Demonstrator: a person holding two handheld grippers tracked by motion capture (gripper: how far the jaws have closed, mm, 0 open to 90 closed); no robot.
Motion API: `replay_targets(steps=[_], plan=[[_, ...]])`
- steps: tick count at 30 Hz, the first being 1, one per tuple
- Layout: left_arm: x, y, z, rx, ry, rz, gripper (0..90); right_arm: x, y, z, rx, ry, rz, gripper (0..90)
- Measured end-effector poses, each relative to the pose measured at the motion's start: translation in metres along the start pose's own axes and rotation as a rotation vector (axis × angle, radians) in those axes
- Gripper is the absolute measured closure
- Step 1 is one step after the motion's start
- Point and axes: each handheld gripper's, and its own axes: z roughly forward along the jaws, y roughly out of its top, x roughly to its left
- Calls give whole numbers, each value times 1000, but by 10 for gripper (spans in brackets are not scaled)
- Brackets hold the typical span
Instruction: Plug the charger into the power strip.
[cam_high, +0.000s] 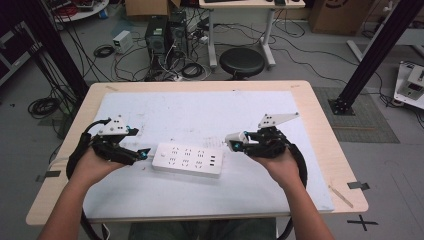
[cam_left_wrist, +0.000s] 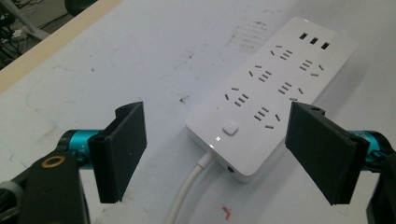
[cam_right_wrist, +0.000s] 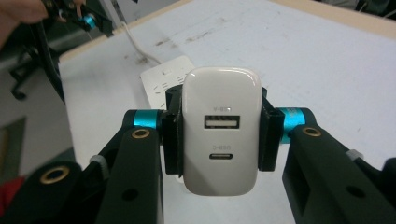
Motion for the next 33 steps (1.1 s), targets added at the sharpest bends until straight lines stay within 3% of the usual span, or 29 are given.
replay_targets(steps=[3, 5, 8, 14, 17, 23, 28, 29, 31, 33], plan=[[1, -4, 0, 6, -6, -6, 207, 5, 5, 8, 18, -52, -80, 633], [2, -6, -1, 7, -5, -6, 207, 8, 8, 16, 62, -146, -156, 633], [2, -10, -1, 5, -9, -11, 207, 7, 14, 27, 129, -208, -184, 633], [0, -16, -4, 4, -9, -14, 207, 0, 28, 35, 234, -249, -227, 633], [-1, -18, -6, 8, -11, -11, 207, -4, 35, 38, 283, -229, -245, 633], [0, -20, -9, 19, -6, -12, 207, -6, 55, 52, 419, -146, -302, 634], [-1, -23, -13, 19, 5, -22, 207, -4, 69, 70, 519, -47, -336, 634], [-1, -23, -13, 19, 5, -22, 207, -4, 69, 70, 519, -47, -336, 634], [-2, -24, -16, 18, 6, -24, 207, -3, 75, 85, 590, -8, -363, 633], [-3, -26, -18, 17, 14, -24, 207, -2, 78, 94, 618, 18, -380, 634]])
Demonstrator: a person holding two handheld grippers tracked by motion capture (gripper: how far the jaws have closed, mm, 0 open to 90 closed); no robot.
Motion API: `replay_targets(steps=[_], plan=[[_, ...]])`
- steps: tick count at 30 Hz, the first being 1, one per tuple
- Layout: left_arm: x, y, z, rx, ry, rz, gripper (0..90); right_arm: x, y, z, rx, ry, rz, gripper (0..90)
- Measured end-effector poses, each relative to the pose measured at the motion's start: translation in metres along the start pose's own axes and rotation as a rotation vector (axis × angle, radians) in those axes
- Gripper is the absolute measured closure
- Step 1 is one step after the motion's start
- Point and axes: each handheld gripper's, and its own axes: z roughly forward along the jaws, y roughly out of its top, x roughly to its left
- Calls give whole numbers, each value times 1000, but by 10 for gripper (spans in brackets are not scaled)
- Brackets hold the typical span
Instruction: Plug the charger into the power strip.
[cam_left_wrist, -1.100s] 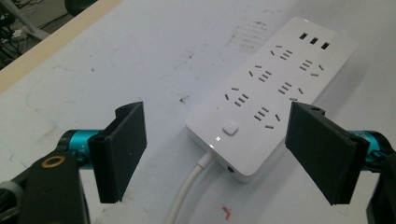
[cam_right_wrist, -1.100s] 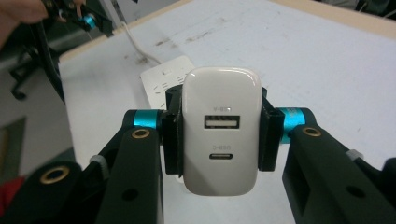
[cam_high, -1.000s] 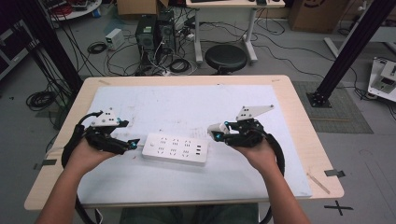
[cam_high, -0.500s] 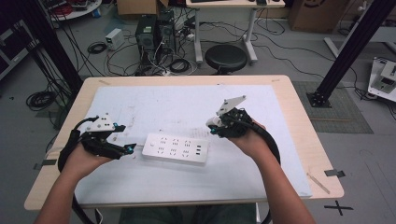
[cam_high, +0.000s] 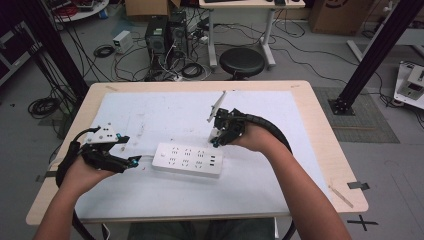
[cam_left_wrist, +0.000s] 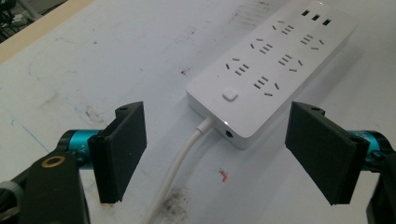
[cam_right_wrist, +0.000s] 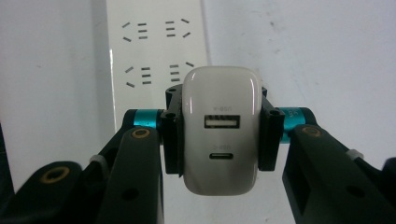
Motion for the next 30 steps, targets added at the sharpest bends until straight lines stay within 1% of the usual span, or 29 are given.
replay_targets(steps=[2, 3, 4, 6, 10, 12, 13, 14, 16, 17, 18, 19, 21, 24, 26, 27, 30], plan=[[0, -2, -2, 2, 0, -2, 207, 0, 7, 7, 19, 36, -14, 633], [0, -4, -2, 2, 2, -6, 207, 0, 11, 11, 39, 58, -10, 634], [0, -5, -2, 7, 3, -4, 207, 0, 14, 15, 53, 61, -26, 633], [1, -7, -4, 11, 6, -7, 207, 1, 19, 23, 74, 86, -35, 633], [2, -12, -6, 1, 18, -20, 207, 1, 27, 32, 102, 119, -56, 634], [2, -14, -7, -2, 16, -19, 207, 2, 30, 36, 128, 147, -67, 633], [1, -15, -7, -8, 13, -27, 207, 3, 32, 37, 138, 142, -75, 633], [1, -16, -7, -2, 11, -19, 207, 3, 33, 39, 141, 150, -74, 633], [1, -17, -5, -1, 7, -17, 207, 3, 35, 42, 142, 155, -82, 634], [1, -17, -5, -1, 7, -17, 207, 3, 35, 42, 142, 155, -82, 634], [2, -17, -5, -3, 7, -23, 207, 2, 36, 43, 154, 157, -77, 633], [3, -17, -5, 1, 9, -18, 207, 1, 37, 47, 150, 159, -74, 633], [4, -17, -6, -3, 15, -21, 207, 0, 38, 47, 157, 163, -70, 633], [5, -17, -7, -3, 17, -19, 207, -1, 39, 48, 151, 162, -68, 633], [5, -18, -7, -5, 19, -29, 207, -1, 40, 47, 153, 165, -66, 634], [6, -19, -8, -2, 21, -23, 207, -1, 40, 48, 153, 162, -62, 633], [6, -20, -8, -2, 20, -26, 207, 0, 41, 48, 156, 164, -58, 634]])
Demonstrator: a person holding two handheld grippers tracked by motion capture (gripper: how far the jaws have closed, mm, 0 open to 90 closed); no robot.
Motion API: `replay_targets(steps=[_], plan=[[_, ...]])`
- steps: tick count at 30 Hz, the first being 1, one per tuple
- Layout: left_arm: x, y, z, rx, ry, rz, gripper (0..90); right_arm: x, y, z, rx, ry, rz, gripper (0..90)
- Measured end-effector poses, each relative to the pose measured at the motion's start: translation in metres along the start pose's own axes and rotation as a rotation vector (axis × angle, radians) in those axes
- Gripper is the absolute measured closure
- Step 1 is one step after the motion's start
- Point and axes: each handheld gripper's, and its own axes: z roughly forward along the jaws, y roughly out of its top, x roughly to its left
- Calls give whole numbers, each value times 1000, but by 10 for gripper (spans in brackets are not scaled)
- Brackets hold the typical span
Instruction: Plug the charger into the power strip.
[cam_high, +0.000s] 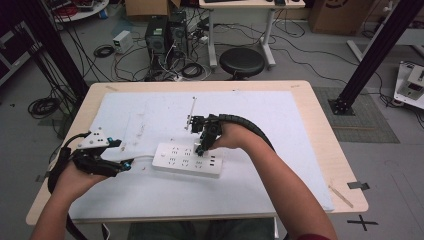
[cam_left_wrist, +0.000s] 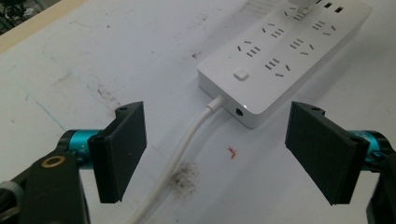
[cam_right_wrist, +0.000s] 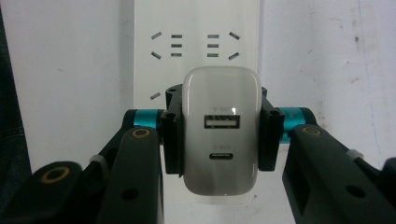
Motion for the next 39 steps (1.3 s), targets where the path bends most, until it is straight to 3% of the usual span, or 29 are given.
replay_targets(steps=[11, 15, 18, 21, 25, 30, 39], plan=[[3, -4, -5, -6, 14, -11, 207, 0, 4, 10, 28, -5, -17, 635], [4, -4, -5, -2, 13, -9, 207, 6, 7, 19, 55, -46, -33, 637], [3, -1, -3, -5, 11, -9, 207, 1, 4, 18, 47, -16, -15, 638], [3, 3, 0, 0, 5, 0, 207, 10, 5, 19, 52, -68, -40, 638], [0, 9, 3, -9, 6, 15, 207, 2, 0, 19, 23, -23, -16, 639], [-1, 12, 5, -2, 0, 20, 207, 11, 2, 20, 39, -76, -38, 639], [-6, 16, 11, -10, -9, 29, 207, 10, 7, 24, 70, -69, -44, 639]])
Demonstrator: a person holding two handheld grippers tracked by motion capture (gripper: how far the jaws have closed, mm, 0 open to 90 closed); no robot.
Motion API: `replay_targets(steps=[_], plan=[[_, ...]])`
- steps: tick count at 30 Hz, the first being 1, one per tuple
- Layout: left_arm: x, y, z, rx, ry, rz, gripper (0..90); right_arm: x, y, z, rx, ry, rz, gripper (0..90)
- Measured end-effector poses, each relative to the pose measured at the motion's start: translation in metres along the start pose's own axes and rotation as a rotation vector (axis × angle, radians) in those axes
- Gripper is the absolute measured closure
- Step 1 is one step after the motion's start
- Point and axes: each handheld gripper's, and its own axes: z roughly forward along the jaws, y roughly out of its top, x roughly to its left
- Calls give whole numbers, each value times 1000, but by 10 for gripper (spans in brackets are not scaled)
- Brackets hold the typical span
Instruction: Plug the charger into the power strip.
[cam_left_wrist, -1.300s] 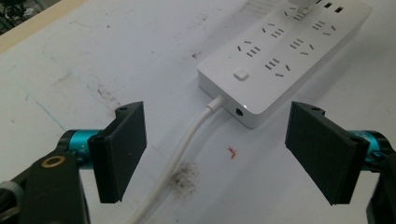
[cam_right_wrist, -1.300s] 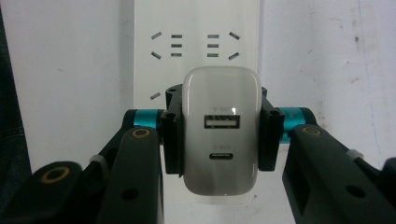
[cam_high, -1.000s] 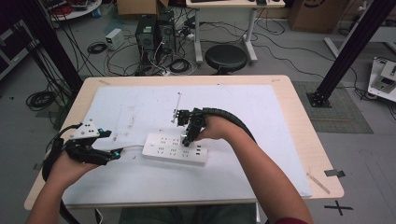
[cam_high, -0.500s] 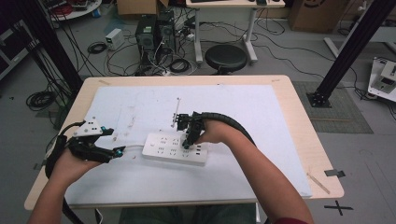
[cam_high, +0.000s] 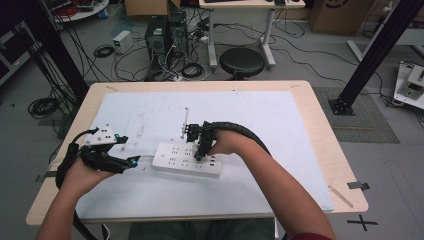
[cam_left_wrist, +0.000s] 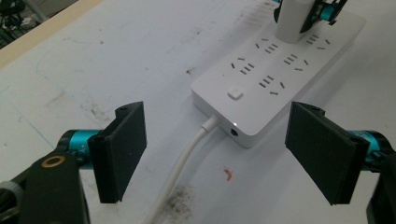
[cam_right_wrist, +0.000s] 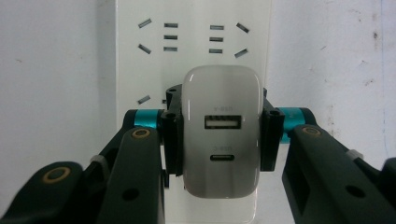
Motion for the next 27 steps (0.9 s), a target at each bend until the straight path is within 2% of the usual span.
replay_targets(steps=[8, 9, 10, 11, 14, 18, 20, 21, 22, 25, 27], plan=[[1, 1, -4, 11, 4, 4, 207, 0, 1, -1, 8, -1, 6, 628], [2, 2, -5, 9, 1, 6, 207, 0, 1, -2, 11, 4, 12, 620], [2, 2, -5, 6, 1, 7, 207, -1, -1, -2, 0, 18, 15, 576], [3, 3, -6, 6, 3, 11, 207, -1, -3, -4, -27, 16, 23, 504], [6, 4, -7, 1, 12, 30, 207, -4, -12, -14, -145, 6, 96, 409], [8, 7, -5, -11, 10, 35, 207, -1, -24, -25, -250, 20, 131, 356], [9, 8, -5, -14, 8, 39, 207, 0, -28, -27, -267, 26, 133, 356], [9, 10, -3, -12, 6, 44, 207, 3, -31, -30, -282, 12, 149, 355], [9, 12, -3, -14, 4, 46, 207, 5, -39, -36, -322, -5, 180, 335], [10, 16, -1, -22, 0, 55, 206, 7, -50, -46, -391, -45, 212, 302], [10, 18, -1, -29, -4, 59, 207, 7, -58, -53, -446, -54, 222, 284]])
